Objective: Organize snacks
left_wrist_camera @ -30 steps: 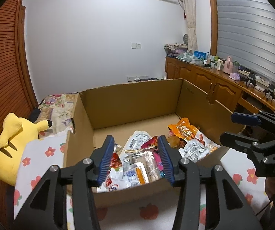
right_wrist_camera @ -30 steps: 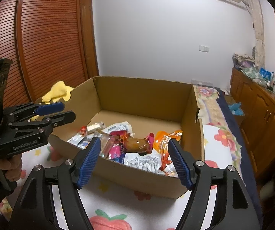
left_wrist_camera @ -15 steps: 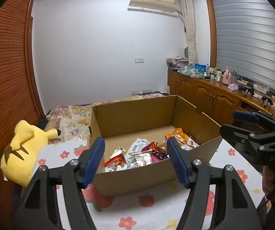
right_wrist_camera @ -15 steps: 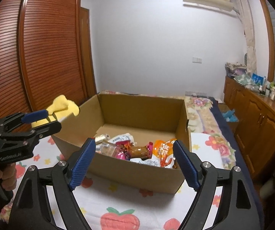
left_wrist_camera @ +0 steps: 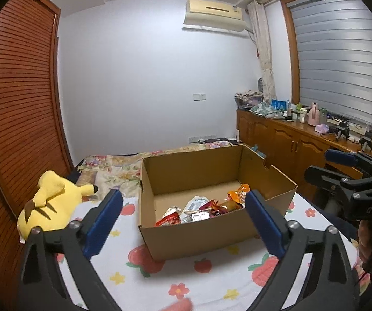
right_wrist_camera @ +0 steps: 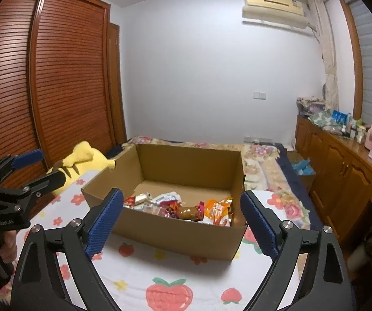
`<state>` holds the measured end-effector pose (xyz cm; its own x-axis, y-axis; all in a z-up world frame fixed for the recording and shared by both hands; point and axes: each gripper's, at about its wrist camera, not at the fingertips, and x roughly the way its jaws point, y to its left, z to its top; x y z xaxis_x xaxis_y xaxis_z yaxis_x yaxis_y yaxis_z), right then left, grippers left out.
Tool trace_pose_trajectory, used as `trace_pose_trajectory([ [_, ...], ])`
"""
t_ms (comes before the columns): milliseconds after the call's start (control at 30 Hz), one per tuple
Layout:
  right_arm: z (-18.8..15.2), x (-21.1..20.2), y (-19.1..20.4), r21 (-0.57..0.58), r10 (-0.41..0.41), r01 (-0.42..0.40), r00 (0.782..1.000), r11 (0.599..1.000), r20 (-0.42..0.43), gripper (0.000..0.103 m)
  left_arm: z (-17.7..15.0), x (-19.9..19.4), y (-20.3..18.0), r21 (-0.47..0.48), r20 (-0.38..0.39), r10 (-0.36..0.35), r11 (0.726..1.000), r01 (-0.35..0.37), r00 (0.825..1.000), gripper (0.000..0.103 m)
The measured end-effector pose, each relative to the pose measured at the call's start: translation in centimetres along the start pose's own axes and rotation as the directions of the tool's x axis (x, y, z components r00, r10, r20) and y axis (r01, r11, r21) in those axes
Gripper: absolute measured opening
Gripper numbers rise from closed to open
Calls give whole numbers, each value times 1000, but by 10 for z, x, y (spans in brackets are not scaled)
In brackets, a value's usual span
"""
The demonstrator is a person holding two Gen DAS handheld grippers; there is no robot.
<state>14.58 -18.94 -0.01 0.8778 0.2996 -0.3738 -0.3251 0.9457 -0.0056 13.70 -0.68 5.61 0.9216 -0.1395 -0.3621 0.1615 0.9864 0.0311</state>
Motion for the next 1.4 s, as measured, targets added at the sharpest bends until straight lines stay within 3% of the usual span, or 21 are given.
trace_pose_trajectory([
  [267, 2, -14, 4, 3, -9, 9, 999, 1000, 32, 103, -4, -15, 3, -10, 13, 66, 998, -66, 998, 98],
  [1400, -34, -30, 23, 34, -50, 49, 998, 998, 23, 103, -45, -34, 6, -52, -60, 57, 997, -61, 997, 98],
])
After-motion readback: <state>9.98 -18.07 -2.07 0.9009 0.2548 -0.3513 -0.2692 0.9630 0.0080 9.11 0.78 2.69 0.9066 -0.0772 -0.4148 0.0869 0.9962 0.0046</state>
